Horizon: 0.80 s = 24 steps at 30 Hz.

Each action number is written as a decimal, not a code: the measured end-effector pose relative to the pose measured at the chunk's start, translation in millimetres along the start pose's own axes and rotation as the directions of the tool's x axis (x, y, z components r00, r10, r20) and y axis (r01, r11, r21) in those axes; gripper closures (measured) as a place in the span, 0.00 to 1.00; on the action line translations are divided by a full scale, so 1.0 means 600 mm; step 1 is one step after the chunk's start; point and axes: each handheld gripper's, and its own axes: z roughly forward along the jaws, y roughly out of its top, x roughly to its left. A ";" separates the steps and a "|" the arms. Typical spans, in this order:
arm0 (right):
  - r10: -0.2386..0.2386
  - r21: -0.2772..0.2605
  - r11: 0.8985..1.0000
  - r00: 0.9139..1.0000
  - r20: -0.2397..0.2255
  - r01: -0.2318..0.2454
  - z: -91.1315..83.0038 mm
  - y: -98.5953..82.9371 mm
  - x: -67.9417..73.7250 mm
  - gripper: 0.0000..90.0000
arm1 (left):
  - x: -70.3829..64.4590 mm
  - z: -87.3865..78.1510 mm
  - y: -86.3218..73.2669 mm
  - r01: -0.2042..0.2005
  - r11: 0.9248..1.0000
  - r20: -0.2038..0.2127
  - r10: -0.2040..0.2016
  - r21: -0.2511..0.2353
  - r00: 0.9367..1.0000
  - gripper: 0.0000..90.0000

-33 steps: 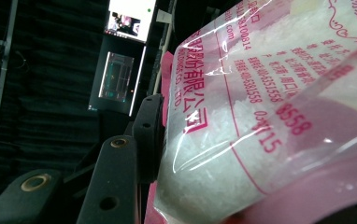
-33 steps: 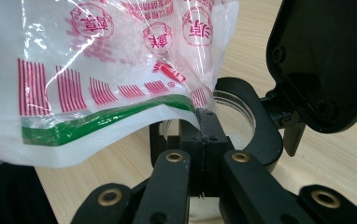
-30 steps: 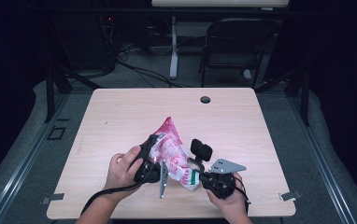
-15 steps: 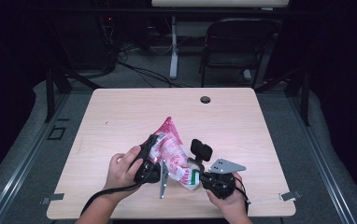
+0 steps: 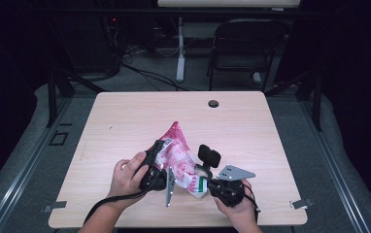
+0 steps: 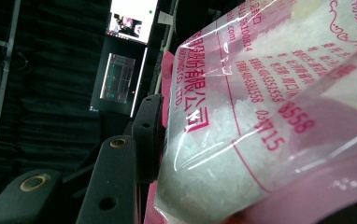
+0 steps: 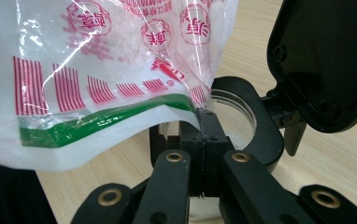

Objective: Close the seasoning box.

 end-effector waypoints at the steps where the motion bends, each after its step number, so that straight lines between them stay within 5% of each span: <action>1: 0.000 0.000 1.000 1.000 -0.001 0.000 0.000 0.000 0.000 1.00 | 0.000 0.000 0.000 0.000 1.000 -0.001 0.000 0.000 1.000 0.68; 24: -0.001 0.007 1.000 1.000 0.001 0.001 0.001 0.000 -0.001 1.00 | 0.000 -0.001 0.001 0.002 1.000 0.001 -0.002 0.001 1.000 0.68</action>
